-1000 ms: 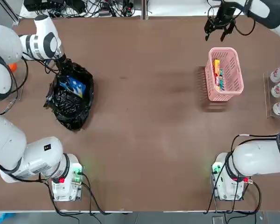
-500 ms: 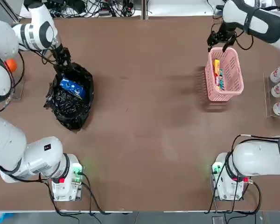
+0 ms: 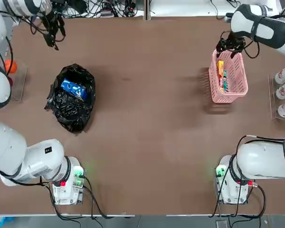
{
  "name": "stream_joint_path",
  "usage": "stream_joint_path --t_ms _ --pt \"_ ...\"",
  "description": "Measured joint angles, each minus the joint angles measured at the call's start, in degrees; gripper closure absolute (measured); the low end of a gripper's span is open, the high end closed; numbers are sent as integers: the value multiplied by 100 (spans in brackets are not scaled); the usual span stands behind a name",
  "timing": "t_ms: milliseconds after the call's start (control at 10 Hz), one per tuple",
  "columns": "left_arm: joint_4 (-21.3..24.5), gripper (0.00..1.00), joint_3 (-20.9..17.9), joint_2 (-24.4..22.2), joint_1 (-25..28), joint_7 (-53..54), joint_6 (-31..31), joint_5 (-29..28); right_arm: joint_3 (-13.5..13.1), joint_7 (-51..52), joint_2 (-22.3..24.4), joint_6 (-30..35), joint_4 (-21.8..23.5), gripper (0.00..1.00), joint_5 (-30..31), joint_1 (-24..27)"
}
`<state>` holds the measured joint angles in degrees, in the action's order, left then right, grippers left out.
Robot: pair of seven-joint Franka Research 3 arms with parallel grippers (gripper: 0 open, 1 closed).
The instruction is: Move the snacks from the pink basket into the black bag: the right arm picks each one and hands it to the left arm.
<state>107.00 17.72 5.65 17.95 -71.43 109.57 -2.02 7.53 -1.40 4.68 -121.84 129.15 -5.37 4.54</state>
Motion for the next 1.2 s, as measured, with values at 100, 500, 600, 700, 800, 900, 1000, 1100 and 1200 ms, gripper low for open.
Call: stream_joint_path --t_ms 100,500,600,700,800,900,1000,1100,1200 --pt "-417 0 3 -1 4 333 -277 0 2 10 0 -170 149 0 0 76" --pt "-1915 0 -735 -12 -378 2375 -1431 419 2 76 -24 -528 515 0 0 456" --pt "-2041 0 -1025 -35 -596 3074 -1711 513 2 97 -41 -751 688 0 0 504" --pt "-2161 0 -1190 -51 -753 3666 -1988 544 2 117 -55 -995 871 0 0 547" --pt "-2278 0 -1268 -65 -878 4164 -2246 555 2 133 -66 -1218 1037 0 0 576" --pt "-2397 0 -1280 -76 -969 4633 -2443 626 2 147 -81 -1368 1156 0 0 595" --pt "-2479 0 -1284 -98 -1033 5193 -2580 720 3 153 -113 -1422 1205 2 0 609" --pt "-2533 0 -1290 -164 -1076 5859 -2690 777 4 155 -171 -1487 1220 4 -1 617" --pt "-2551 0 -1296 -265 -1153 6387 -2786 783 7 156 -240 -1560 1230 4 -3 621"
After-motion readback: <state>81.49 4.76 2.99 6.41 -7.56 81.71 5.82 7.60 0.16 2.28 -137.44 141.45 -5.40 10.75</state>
